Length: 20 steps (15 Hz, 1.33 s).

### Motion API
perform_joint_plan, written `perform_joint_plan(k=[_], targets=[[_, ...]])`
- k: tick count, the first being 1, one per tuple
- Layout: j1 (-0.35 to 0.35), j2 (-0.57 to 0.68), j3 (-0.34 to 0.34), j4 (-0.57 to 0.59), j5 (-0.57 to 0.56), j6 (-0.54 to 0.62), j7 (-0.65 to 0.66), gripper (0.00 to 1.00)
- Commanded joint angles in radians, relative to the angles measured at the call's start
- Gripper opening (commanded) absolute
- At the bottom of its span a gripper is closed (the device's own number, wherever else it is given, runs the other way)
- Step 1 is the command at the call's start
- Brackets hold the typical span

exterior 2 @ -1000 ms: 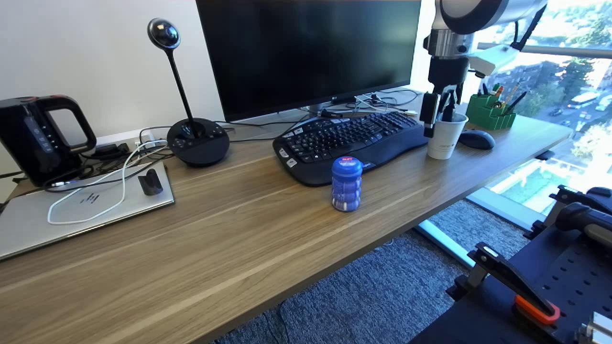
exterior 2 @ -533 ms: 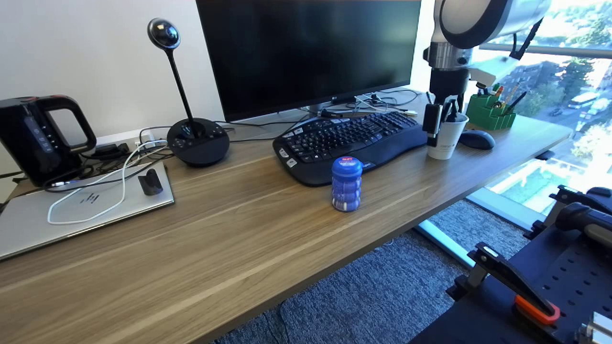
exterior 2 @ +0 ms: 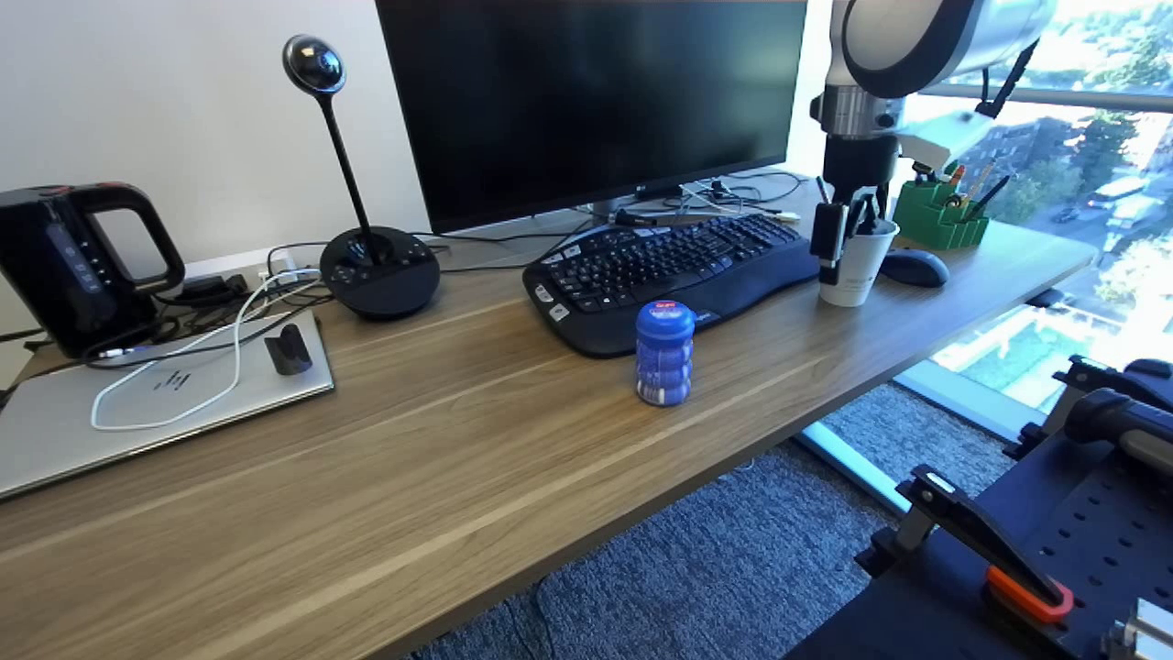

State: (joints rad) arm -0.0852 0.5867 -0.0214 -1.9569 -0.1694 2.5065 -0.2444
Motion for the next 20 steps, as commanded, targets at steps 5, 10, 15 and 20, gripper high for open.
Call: perform_joint_plan(k=[5,10,15,20], targets=[[-0.014,-0.082,0.033,-0.041,0.018,0.045,-0.055,1.00],[-0.020,-0.174,0.071,-0.095,0.042,0.079,-0.100,1.00],[-0.024,-0.246,0.103,-0.146,0.098,0.092,-0.152,1.00],[0.017,-0.325,0.103,-0.222,0.103,0.095,-0.104,1.00]])
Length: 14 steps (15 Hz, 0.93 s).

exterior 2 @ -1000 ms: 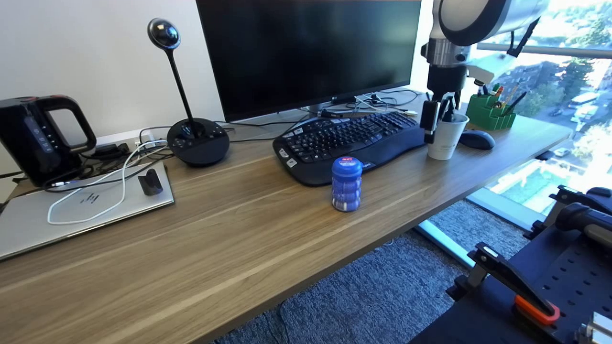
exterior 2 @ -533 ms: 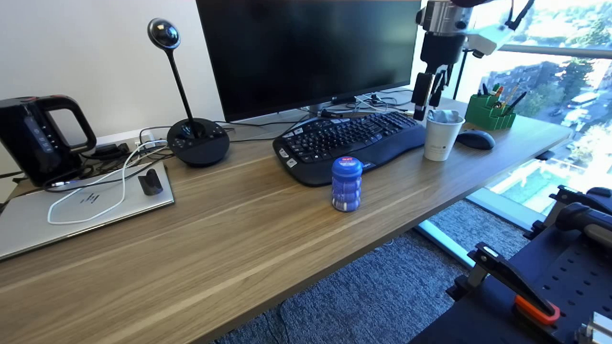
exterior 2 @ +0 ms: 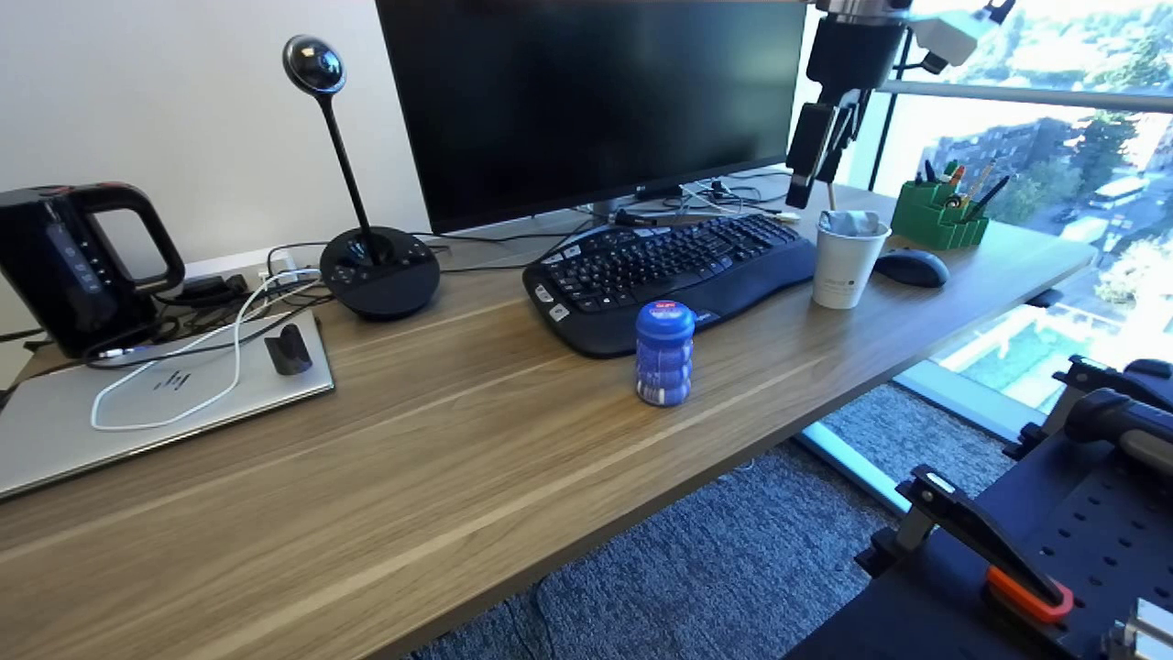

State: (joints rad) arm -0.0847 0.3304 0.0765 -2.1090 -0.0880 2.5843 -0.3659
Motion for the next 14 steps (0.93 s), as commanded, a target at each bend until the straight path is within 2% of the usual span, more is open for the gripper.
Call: perform_joint_plan(k=[1,7,10,12,13,14], targets=[[0.035,-0.082,-0.008,-0.084,0.005,0.018,0.066,1.00],[0.141,-0.117,-0.086,-0.132,-0.130,0.008,0.441,1.00],[0.175,-0.126,-0.104,-0.145,-0.178,0.001,0.569,1.00],[0.181,-0.128,-0.098,-0.151,-0.178,-0.007,0.592,1.00],[0.163,-0.097,-0.088,-0.124,-0.150,-0.002,0.543,1.00],[0.168,-0.097,-0.088,-0.127,-0.152,-0.002,0.555,1.00]])
